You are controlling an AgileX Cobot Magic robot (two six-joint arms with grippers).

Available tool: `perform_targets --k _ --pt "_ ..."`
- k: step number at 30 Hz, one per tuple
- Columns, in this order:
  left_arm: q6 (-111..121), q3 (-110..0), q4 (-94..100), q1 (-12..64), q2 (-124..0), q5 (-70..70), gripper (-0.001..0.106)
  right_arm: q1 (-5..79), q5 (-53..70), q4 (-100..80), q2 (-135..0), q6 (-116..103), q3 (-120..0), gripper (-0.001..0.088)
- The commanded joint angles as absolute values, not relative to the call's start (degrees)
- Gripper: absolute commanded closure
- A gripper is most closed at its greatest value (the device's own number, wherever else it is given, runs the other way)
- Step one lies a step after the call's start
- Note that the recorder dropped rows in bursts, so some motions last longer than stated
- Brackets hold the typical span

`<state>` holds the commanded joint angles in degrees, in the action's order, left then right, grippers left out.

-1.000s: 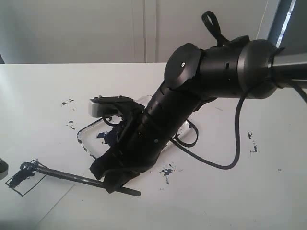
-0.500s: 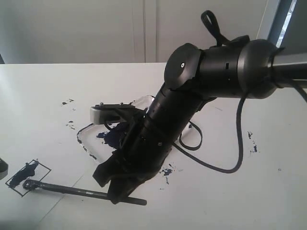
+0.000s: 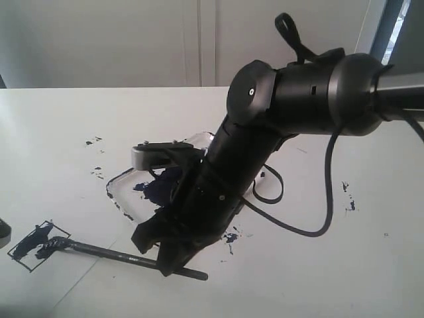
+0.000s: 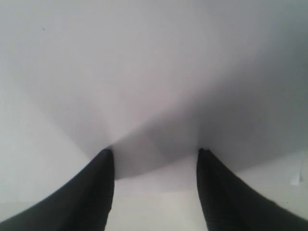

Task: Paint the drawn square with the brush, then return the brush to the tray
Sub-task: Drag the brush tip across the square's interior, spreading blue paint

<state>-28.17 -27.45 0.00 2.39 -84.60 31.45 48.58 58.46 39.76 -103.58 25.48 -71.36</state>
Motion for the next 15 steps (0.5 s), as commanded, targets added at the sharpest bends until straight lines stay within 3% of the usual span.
perform_targets --k 15 --pt "-28.1 -27.4 0.0 2.4 -84.6 31.4 0.049 48.6 62.1 41.6 -103.6 27.0 -71.4 0.0868"
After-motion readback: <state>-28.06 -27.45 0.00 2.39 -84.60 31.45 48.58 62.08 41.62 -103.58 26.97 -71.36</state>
